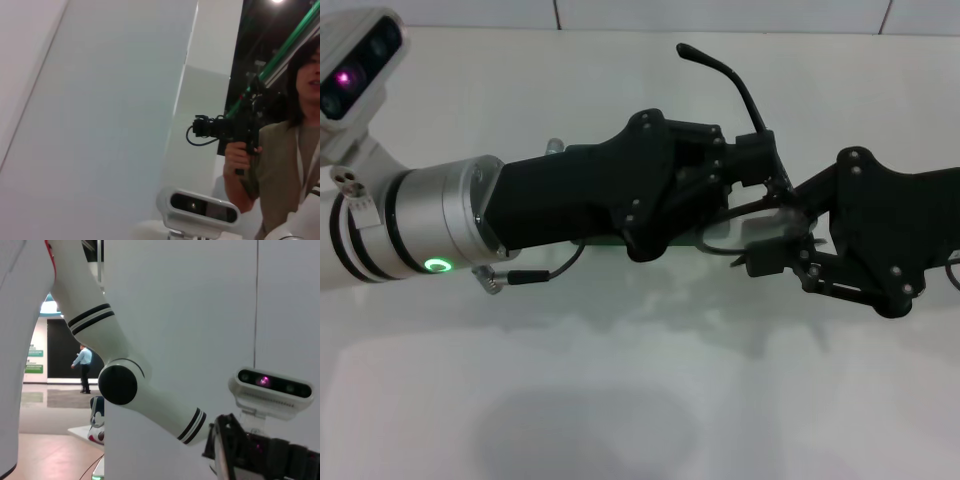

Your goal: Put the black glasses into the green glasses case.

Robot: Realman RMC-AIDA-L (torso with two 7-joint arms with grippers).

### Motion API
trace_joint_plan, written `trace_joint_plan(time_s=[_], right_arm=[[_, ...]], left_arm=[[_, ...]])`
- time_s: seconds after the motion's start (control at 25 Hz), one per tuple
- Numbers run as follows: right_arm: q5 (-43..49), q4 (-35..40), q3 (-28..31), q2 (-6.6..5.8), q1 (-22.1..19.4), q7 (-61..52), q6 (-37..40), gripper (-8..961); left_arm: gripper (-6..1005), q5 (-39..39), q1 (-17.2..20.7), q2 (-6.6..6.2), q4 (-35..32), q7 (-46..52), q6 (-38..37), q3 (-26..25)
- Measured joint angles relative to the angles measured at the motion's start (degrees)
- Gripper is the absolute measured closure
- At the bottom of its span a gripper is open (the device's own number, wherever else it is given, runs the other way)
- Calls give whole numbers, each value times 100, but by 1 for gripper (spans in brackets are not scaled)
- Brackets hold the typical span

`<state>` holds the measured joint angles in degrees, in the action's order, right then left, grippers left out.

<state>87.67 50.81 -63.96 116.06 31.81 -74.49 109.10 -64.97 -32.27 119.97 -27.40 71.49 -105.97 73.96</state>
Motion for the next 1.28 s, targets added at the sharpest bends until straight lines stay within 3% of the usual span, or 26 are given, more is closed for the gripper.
trace_joint_plan(time_s=[0.36,0.56,0.8,0.96,1.08,1.28], right_arm=[[-51,-129,-1,-11,6,86,31,842],[-112,-133,-5,-8,-63,341,315,842],[-356,-40,-78,-4,-24,627,1263,840],[-503,16,-217,-24,16,730,1391,839],[-507,-46,-225,-26,144,835,1346,839],[-448,-350,-223,-34,439,983,1191,838]], left_arm=[[959,312,98,0,140,-208,24,-40],[958,1648,147,-16,904,-797,254,-48],[958,2839,411,-28,1235,-709,978,-58],[959,2647,408,-41,1243,-402,1050,-10],[959,2065,246,20,1262,-241,1021,84],[958,2043,-101,61,1258,-226,740,873]])
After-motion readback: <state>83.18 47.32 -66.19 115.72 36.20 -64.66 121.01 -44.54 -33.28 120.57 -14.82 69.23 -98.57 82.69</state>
